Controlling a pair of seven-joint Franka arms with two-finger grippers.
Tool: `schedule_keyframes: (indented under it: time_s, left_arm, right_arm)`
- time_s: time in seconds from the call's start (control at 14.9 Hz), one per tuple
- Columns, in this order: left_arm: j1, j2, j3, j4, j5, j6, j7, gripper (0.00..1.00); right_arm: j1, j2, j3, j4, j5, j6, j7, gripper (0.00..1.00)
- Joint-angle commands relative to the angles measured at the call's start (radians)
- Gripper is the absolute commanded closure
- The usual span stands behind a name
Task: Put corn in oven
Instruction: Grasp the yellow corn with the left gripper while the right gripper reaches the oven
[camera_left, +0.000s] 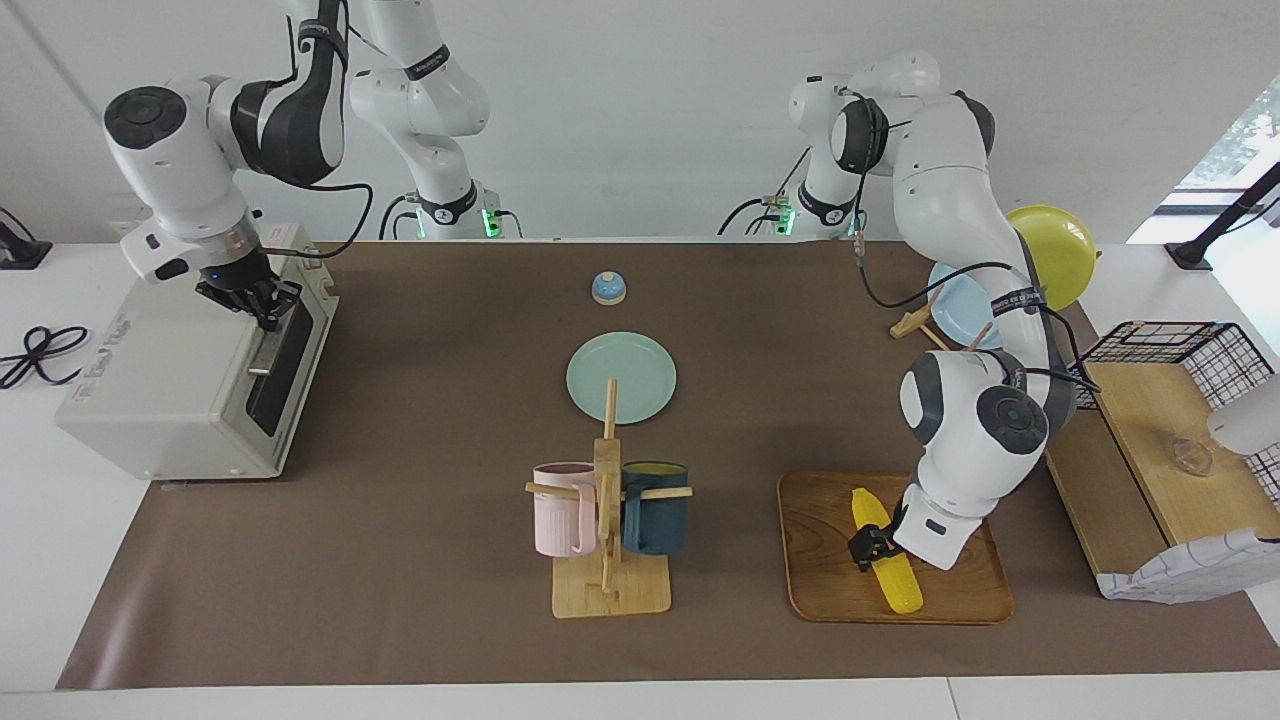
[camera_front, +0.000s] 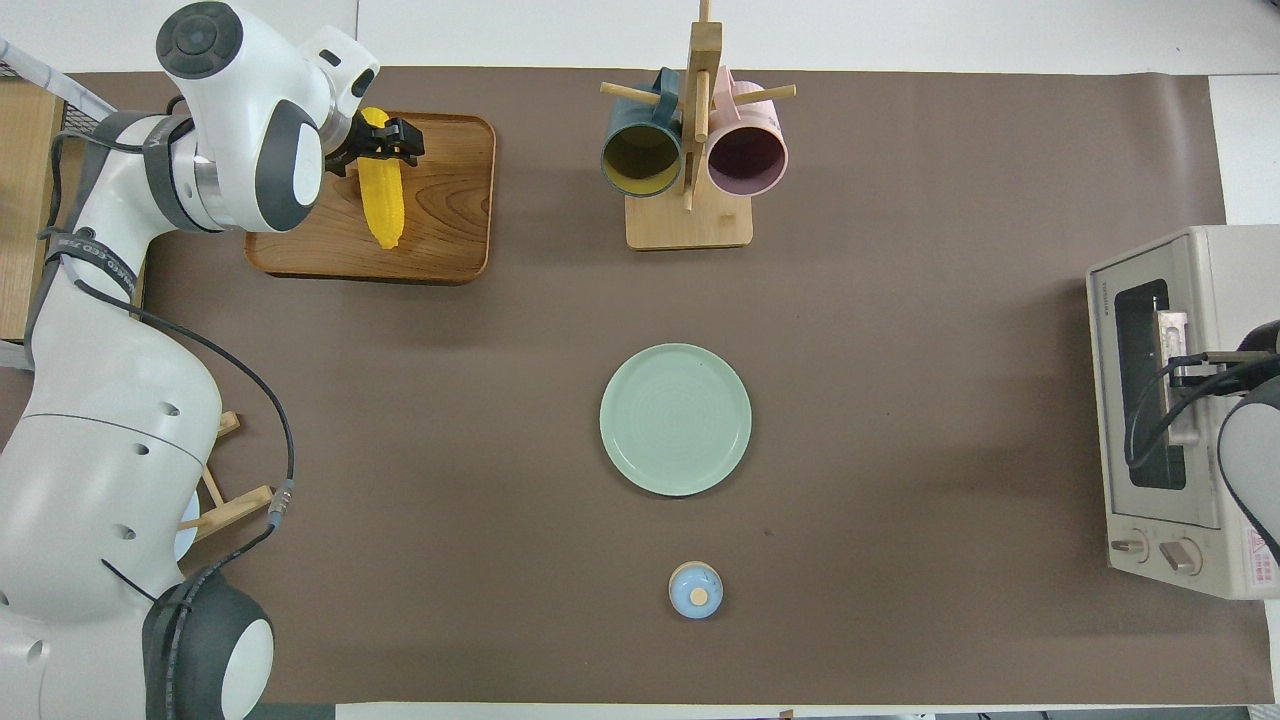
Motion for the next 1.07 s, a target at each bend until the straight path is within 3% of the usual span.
schedule_keyframes:
  time_s: [0.0,0.2,0.4,0.47,0.87,1.0]
  left_arm:
    - [-0.01,-0.004,0.015,-0.012,0.005,0.009,-0.005,0.0]
    - [-0.017,-0.007,0.017,-0.015,0.016,0.006,-0.007,0.17]
    - [-0.014,-0.018,0.017,-0.036,0.001,-0.026,-0.005,0.91]
    - [-0.014,-0.019,0.018,-0.033,-0.011,-0.052,-0.005,1.0]
    - [-0.007,-0.16,0.021,-0.05,-0.107,-0.232,-0.042,1.0]
    - [-0.014,-0.258,0.021,-0.111,-0.108,-0.273,-0.129,1.0]
  right_arm:
    - [0.049,0.014,0.008,-0.042,-0.009,0.057,0.067,1.0]
    - [0.062,0.041,0.009,-0.042,-0.006,0.063,0.07,1.0]
    - [0.086,0.081,0.009,-0.062,0.023,0.135,0.069,1.0]
    - [0.088,0.093,0.009,-0.068,0.025,0.149,0.069,1.0]
    - [0.108,0.149,0.011,-0.119,0.037,0.276,0.063,1.0]
    - [0.123,0.147,0.013,-0.16,0.037,0.325,0.063,1.0]
